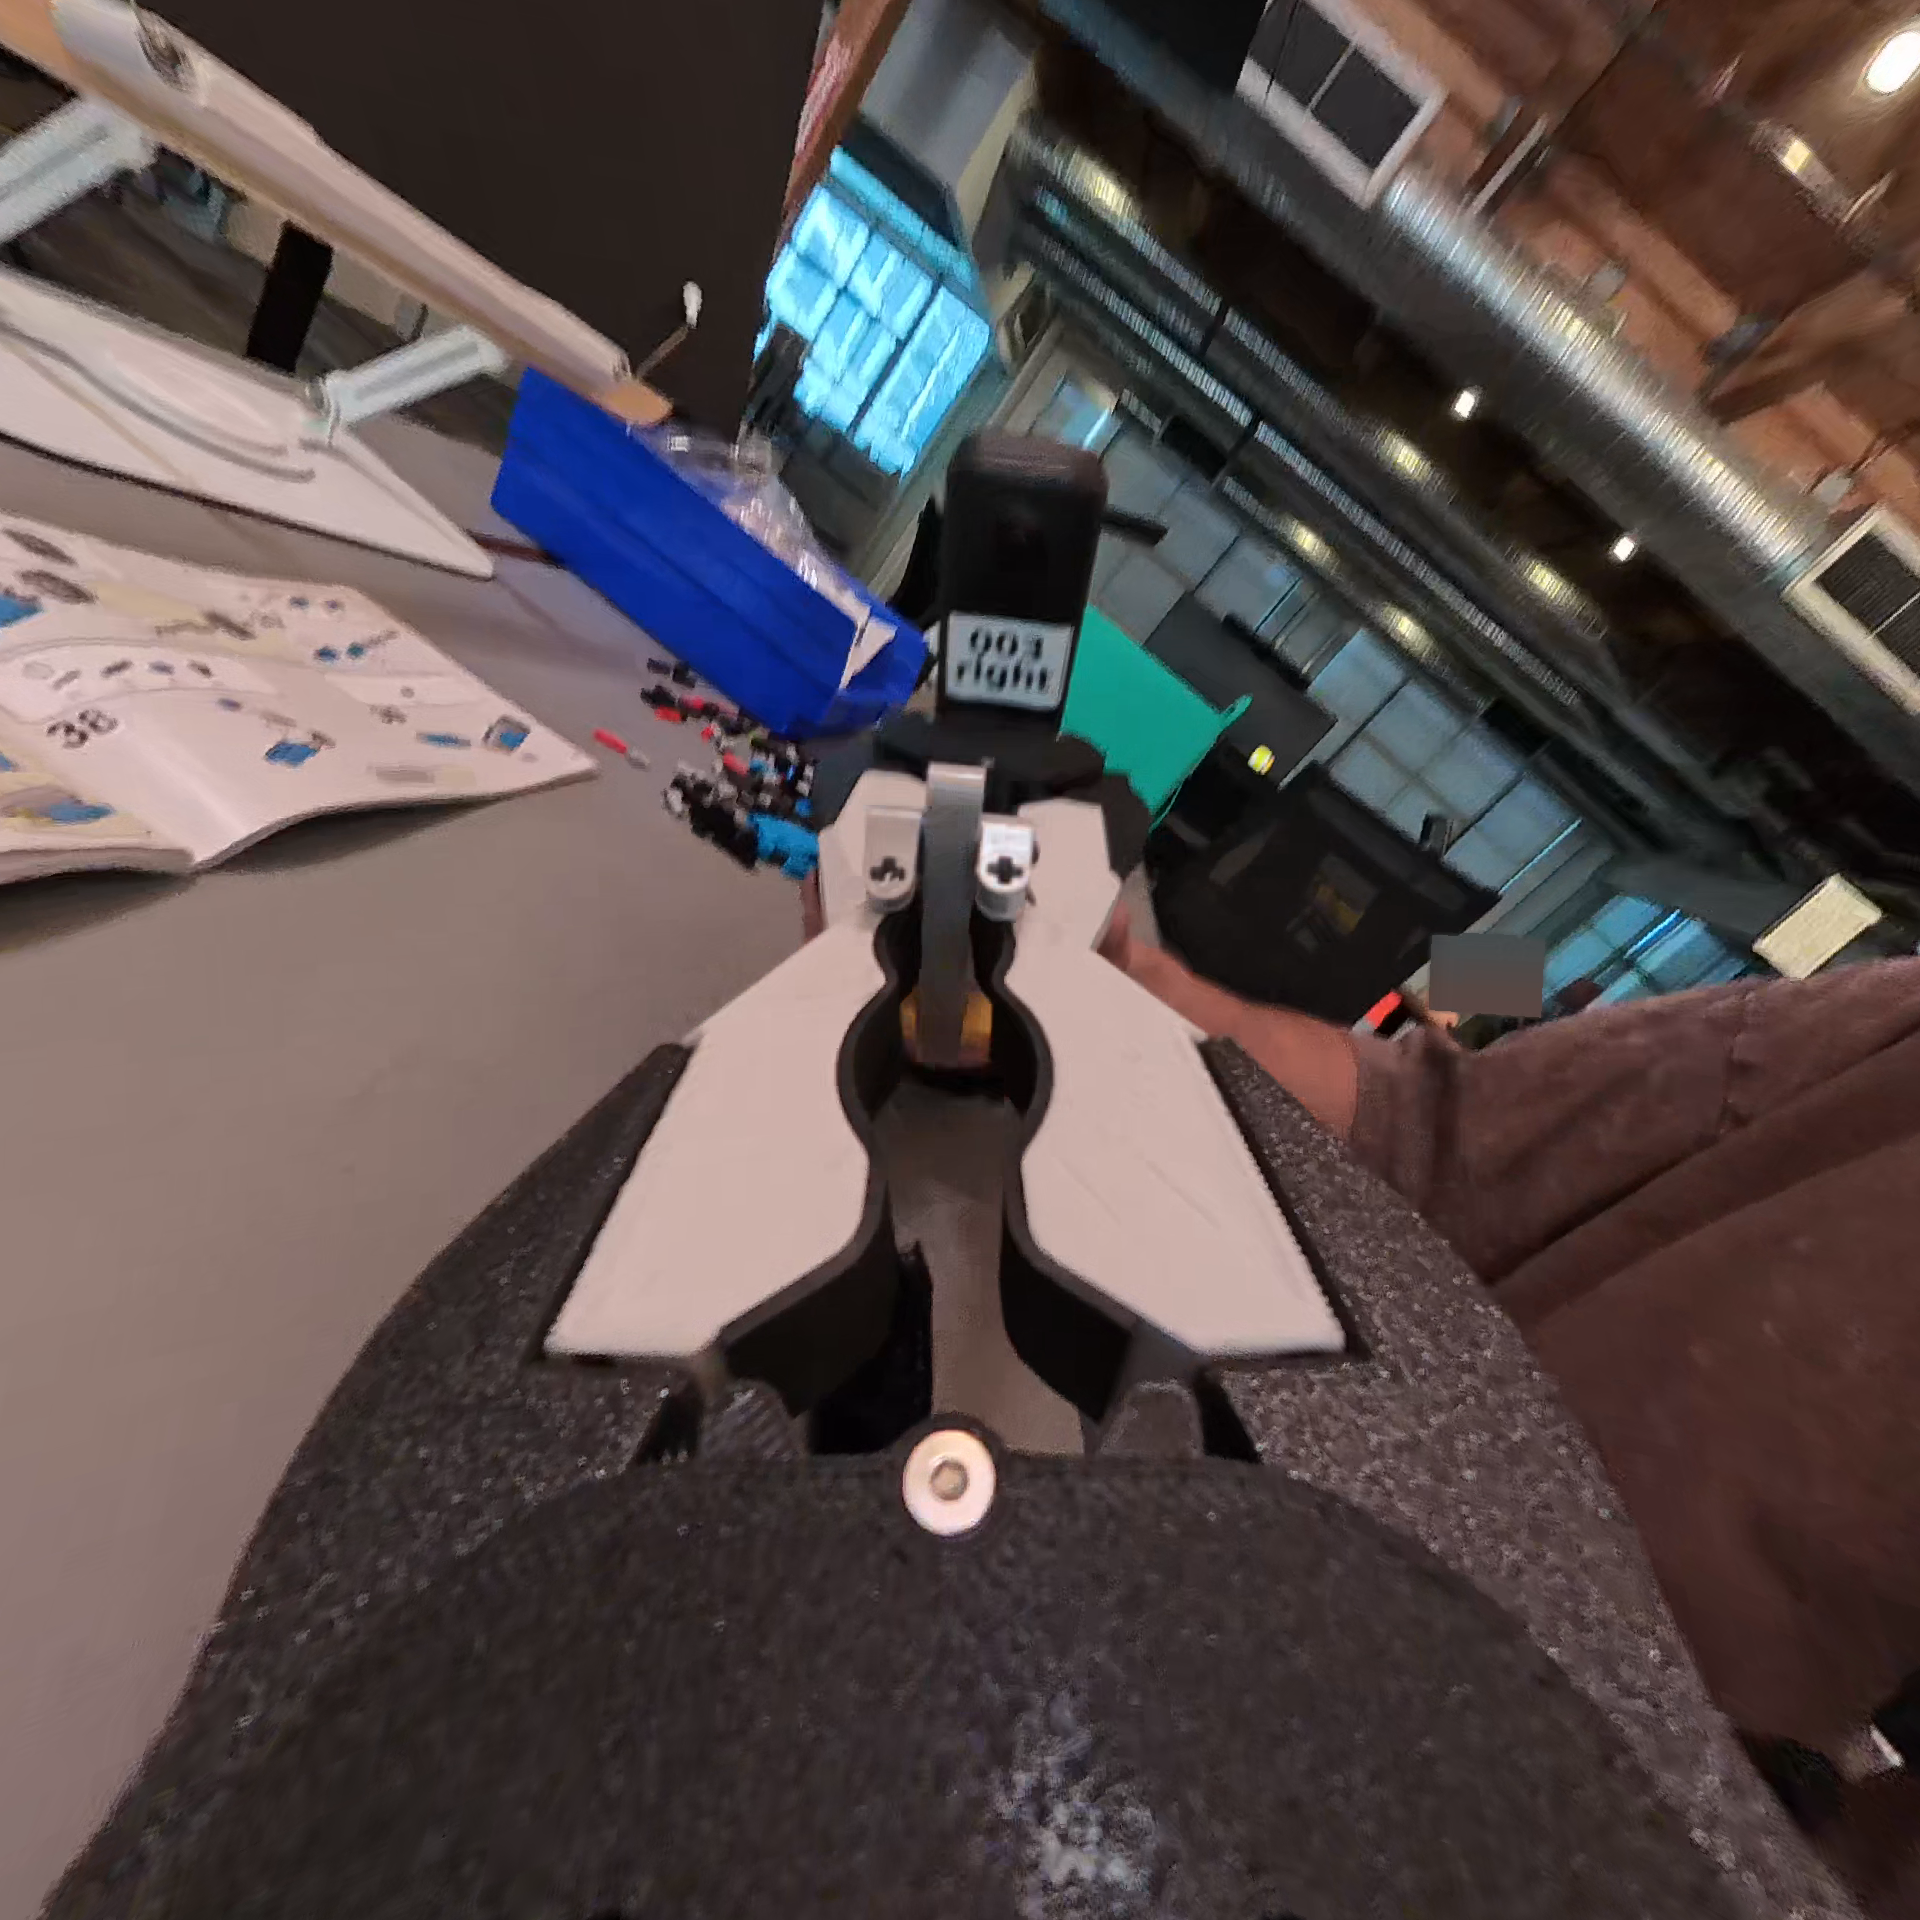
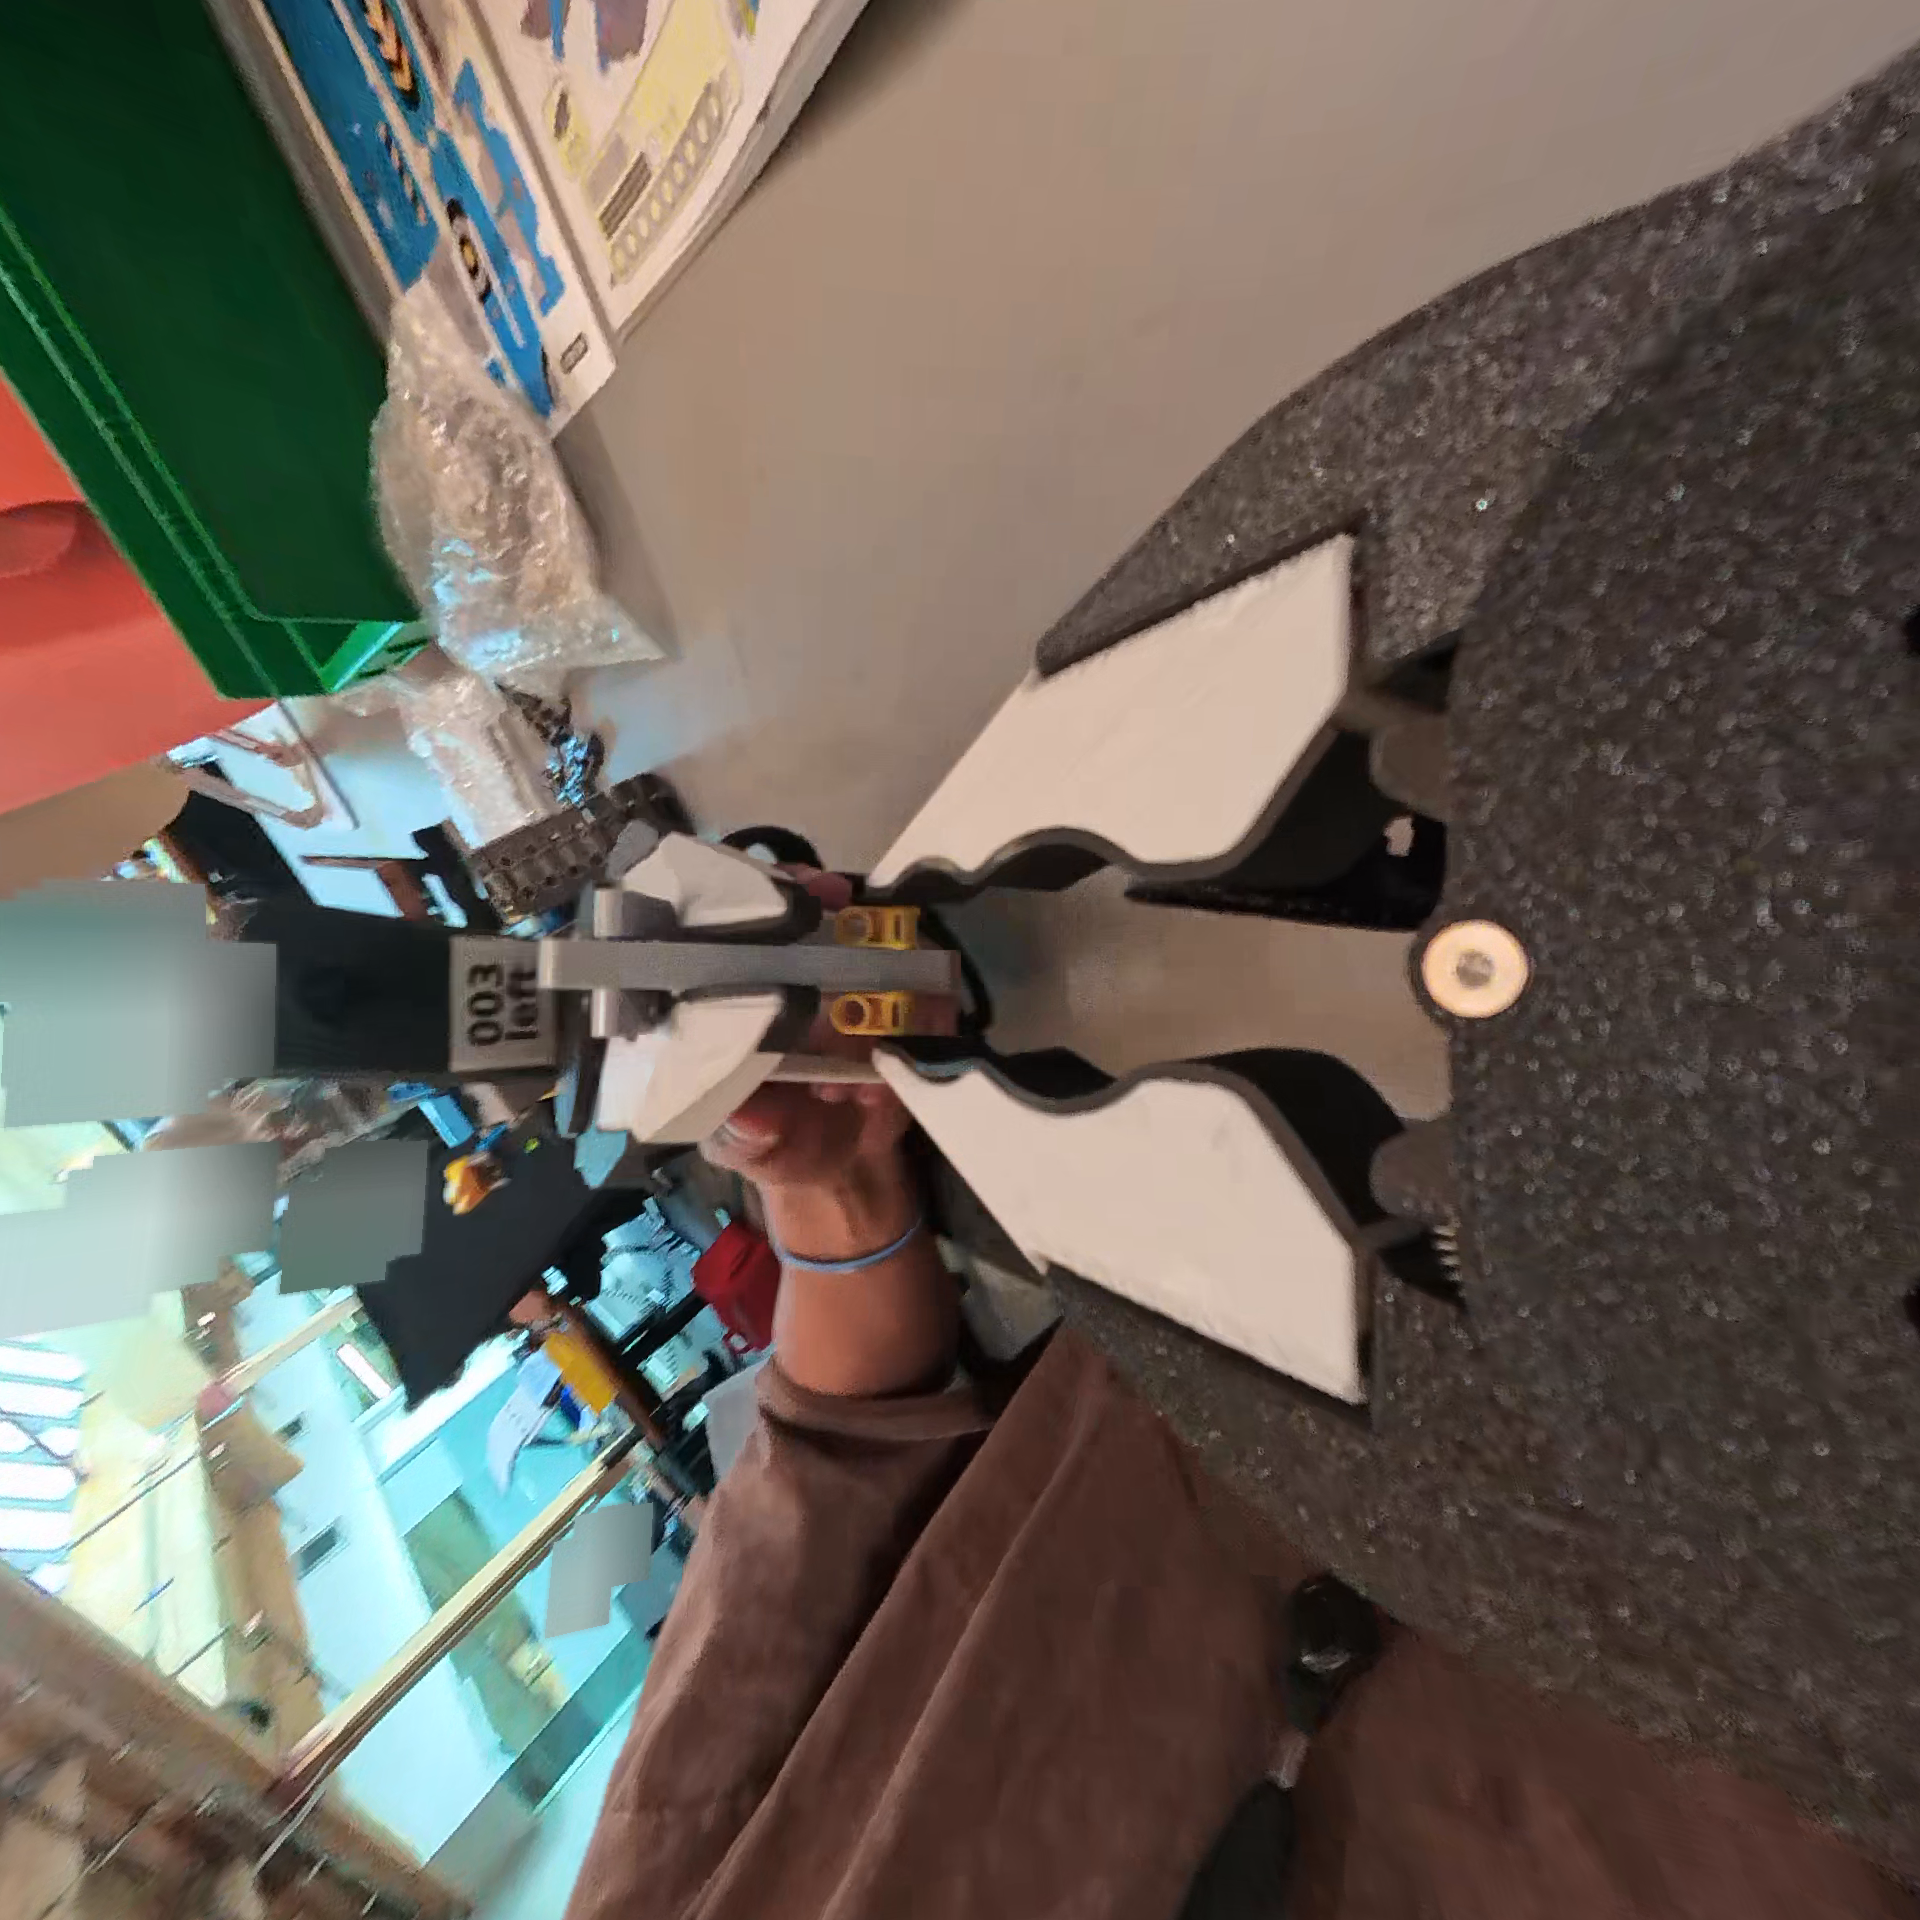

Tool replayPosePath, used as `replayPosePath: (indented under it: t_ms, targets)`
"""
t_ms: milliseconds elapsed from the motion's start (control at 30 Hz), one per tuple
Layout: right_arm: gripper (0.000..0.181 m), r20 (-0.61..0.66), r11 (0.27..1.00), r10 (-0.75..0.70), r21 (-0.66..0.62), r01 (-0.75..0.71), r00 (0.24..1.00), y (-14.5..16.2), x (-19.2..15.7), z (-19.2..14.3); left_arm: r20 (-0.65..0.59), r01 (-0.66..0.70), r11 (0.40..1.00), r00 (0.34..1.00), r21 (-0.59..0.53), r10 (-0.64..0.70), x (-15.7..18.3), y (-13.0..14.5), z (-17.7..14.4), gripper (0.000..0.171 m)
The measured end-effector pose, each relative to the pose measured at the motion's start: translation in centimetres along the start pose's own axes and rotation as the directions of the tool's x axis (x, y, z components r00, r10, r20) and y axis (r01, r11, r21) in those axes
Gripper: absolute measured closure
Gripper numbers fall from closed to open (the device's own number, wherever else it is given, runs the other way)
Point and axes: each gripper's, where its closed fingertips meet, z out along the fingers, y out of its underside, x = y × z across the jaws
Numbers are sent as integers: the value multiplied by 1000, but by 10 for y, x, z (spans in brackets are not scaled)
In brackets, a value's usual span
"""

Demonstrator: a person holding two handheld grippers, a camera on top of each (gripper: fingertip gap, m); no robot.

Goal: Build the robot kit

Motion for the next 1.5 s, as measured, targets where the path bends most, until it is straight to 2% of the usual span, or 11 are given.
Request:
replayPosePath:
  t_ms: [167, 233, 367, 533, 633, 833, 1033, 1167, 1233, 1333, 1500]
  targets:
    - [157, -138, 977, -158, -165, 134, 978, 22, 15, -23, 112, -101, 976, 986, -194, 125, -16, 31, 8, 164]
    - [171, -191, 957, -222, -233, 176, 956, 33, 23, -35, 165, -149, 952, 966, -267, 198, -26, 40, 7, 165]
    - [148, -297, 863, -403, -437, 252, 866, 62, 50, -64, 245, -208, 909, 919, -360, 308, -42, 46, -4, 165]
    - [116, -256, 821, -451, -494, 285, 855, 72, 59, -58, 249, -236, 819, 877, -523, 411, -55, 67, -3, 165]
    - [120, -198, 783, -475, -540, 309, 857, 82, 66, -49, 208, -215, 760, 884, -613, 418, -60, 82, 4, 165]
    - [156, -181, 772, -435, -579, 262, 882, 88, 66, -46, 219, -213, 724, 864, -655, 453, -68, 87, 7, 163]
    - [157, -205, 785, -402, -579, 220, 892, 89, 65, -52, 196, -242, 701, 854, -671, 482, -64, 89, -6, 161]
    - [157, -208, 797, -379, -569, 204, 902, 91, 62, -54, 158, -283, 638, 825, -716, 543, -60, 91, -19, 160]
    - [156, -210, 790, -397, -574, 216, 893, 92, 61, -54, 162, -286, 623, 811, -728, 562, -60, 90, -23, 142]
    - [156, -199, 777, -417, -585, 234, 887, 94, 56, -52, 146, -284, 615, 820, -735, 553, -50, 89, -27, 141]
    - [157, -123, 751, -452, -586, 303, 883, 99, 35, -30, 91, -340, 539, 779, -770, 621, -47, 91, -35, 164]
